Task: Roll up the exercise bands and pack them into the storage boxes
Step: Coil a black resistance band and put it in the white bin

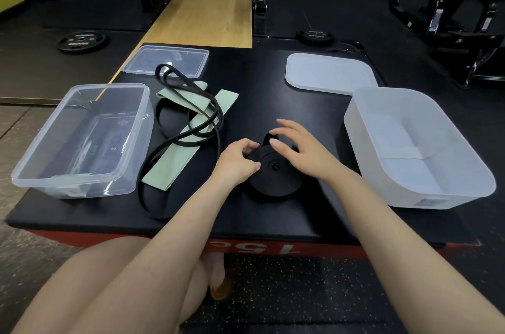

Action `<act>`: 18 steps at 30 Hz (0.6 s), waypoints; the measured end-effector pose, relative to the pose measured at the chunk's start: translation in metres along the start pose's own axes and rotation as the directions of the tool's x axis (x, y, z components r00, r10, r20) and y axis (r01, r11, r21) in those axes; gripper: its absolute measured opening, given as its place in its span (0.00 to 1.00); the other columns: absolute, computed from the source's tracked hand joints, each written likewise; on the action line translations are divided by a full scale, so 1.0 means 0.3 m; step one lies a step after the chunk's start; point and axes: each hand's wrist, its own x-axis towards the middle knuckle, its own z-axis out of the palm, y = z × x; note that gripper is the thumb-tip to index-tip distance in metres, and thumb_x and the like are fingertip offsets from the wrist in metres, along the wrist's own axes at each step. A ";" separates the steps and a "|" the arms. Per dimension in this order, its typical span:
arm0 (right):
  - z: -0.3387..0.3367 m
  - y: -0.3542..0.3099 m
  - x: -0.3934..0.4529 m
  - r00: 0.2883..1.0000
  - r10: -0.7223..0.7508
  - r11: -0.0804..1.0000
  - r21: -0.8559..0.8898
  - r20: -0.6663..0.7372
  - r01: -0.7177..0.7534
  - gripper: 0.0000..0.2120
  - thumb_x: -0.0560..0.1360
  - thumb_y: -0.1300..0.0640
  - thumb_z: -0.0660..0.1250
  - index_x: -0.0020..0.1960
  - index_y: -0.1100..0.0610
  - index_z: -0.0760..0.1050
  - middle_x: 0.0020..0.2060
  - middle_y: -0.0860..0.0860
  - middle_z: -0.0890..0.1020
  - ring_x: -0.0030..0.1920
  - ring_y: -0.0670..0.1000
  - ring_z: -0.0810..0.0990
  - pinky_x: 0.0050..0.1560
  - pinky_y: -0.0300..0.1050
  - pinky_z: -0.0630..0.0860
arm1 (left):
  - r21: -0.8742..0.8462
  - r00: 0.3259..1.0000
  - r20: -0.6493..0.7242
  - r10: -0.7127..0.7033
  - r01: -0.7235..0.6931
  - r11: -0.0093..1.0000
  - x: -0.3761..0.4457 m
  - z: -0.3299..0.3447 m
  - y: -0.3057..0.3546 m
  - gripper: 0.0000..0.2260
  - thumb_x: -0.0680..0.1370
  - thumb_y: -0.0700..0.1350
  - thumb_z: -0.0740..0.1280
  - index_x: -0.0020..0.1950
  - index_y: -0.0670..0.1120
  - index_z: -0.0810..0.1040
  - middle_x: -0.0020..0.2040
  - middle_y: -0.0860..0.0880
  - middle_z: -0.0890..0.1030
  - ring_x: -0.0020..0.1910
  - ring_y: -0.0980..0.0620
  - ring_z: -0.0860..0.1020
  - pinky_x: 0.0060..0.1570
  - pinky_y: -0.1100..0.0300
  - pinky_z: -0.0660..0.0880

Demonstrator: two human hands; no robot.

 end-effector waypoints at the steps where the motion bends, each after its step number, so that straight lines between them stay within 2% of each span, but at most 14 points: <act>1: 0.004 0.007 0.021 1.000 0.019 1.000 -0.007 0.017 -0.019 0.16 0.79 0.46 0.59 0.63 0.50 0.75 0.72 0.45 0.65 0.72 0.43 0.60 0.69 0.38 0.56 | -0.004 1.000 -0.002 -0.002 0.002 1.000 0.001 0.000 -0.001 0.18 0.73 0.38 0.68 0.62 0.50 0.75 0.61 0.49 0.75 0.60 0.48 0.75 0.60 0.59 0.70; 5: 0.001 0.018 0.033 0.994 0.086 0.996 0.012 0.066 -0.087 0.10 0.80 0.47 0.57 0.52 0.47 0.75 0.63 0.43 0.75 0.63 0.43 0.72 0.57 0.37 0.63 | -0.025 1.000 -0.016 -0.015 0.014 1.000 0.006 0.005 -0.006 0.18 0.73 0.38 0.68 0.61 0.51 0.75 0.58 0.51 0.75 0.59 0.49 0.74 0.60 0.58 0.70; 7: -0.002 0.022 0.015 0.994 0.086 0.996 0.001 0.065 -0.086 0.07 0.78 0.45 0.60 0.51 0.47 0.73 0.58 0.43 0.77 0.58 0.43 0.73 0.54 0.37 0.64 | -0.037 1.000 -0.012 -0.019 0.019 0.999 0.008 0.007 -0.009 0.18 0.73 0.38 0.68 0.61 0.51 0.75 0.57 0.51 0.75 0.59 0.50 0.74 0.61 0.57 0.71; 9: -0.005 0.031 -0.009 0.995 0.081 0.997 0.013 0.065 -0.082 0.10 0.76 0.43 0.64 0.53 0.47 0.72 0.56 0.43 0.77 0.57 0.43 0.74 0.53 0.37 0.65 | -0.048 1.000 -0.008 -0.025 0.025 0.999 0.009 0.009 -0.012 0.17 0.72 0.38 0.68 0.60 0.51 0.75 0.56 0.51 0.76 0.58 0.50 0.75 0.62 0.55 0.71; 11: -0.011 0.031 -0.036 0.989 0.104 0.990 0.083 0.103 -0.113 0.20 0.72 0.41 0.67 0.60 0.47 0.68 0.58 0.42 0.74 0.60 0.42 0.73 0.56 0.36 0.66 | -0.049 1.000 -0.006 -0.029 0.029 0.998 0.009 0.010 -0.014 0.17 0.72 0.38 0.68 0.59 0.52 0.75 0.55 0.51 0.76 0.58 0.50 0.75 0.62 0.54 0.72; 13: -0.020 0.032 -0.061 0.975 0.127 0.978 0.139 0.184 -0.154 0.38 0.68 0.43 0.72 0.72 0.47 0.57 0.65 0.42 0.68 0.67 0.41 0.65 0.63 0.36 0.61 | -0.050 0.999 -0.009 -0.032 0.031 0.998 0.009 0.011 -0.015 0.17 0.73 0.38 0.68 0.60 0.52 0.75 0.56 0.51 0.76 0.58 0.50 0.75 0.62 0.55 0.72; 15: -0.026 0.040 -0.080 0.950 0.135 0.984 0.078 0.281 -0.163 0.53 0.64 0.44 0.76 0.77 0.48 0.45 0.72 0.45 0.59 0.74 0.44 0.54 0.72 0.42 0.55 | -0.048 0.999 -0.016 -0.034 0.033 0.998 0.009 0.011 -0.015 0.17 0.73 0.38 0.68 0.60 0.51 0.75 0.57 0.50 0.76 0.58 0.50 0.75 0.61 0.57 0.71; 17: -0.033 0.048 -0.098 0.918 0.159 0.987 -0.044 0.365 -0.153 0.60 0.59 0.40 0.78 0.77 0.47 0.40 0.76 0.43 0.49 0.76 0.47 0.44 0.76 0.52 0.49 | -0.037 0.999 -0.022 -0.035 0.034 0.999 0.005 0.011 -0.012 0.18 0.74 0.38 0.67 0.62 0.50 0.74 0.60 0.49 0.75 0.59 0.50 0.74 0.60 0.58 0.71; 18: -0.035 0.052 -0.103 0.905 0.170 0.985 -0.086 0.390 -0.148 0.63 0.57 0.38 0.78 0.76 0.45 0.38 0.76 0.42 0.47 0.76 0.48 0.42 0.76 0.54 0.48 | -0.029 0.999 -0.028 -0.036 0.035 0.999 0.002 0.011 -0.009 0.18 0.74 0.39 0.67 0.63 0.49 0.74 0.60 0.49 0.75 0.60 0.50 0.74 0.60 0.59 0.70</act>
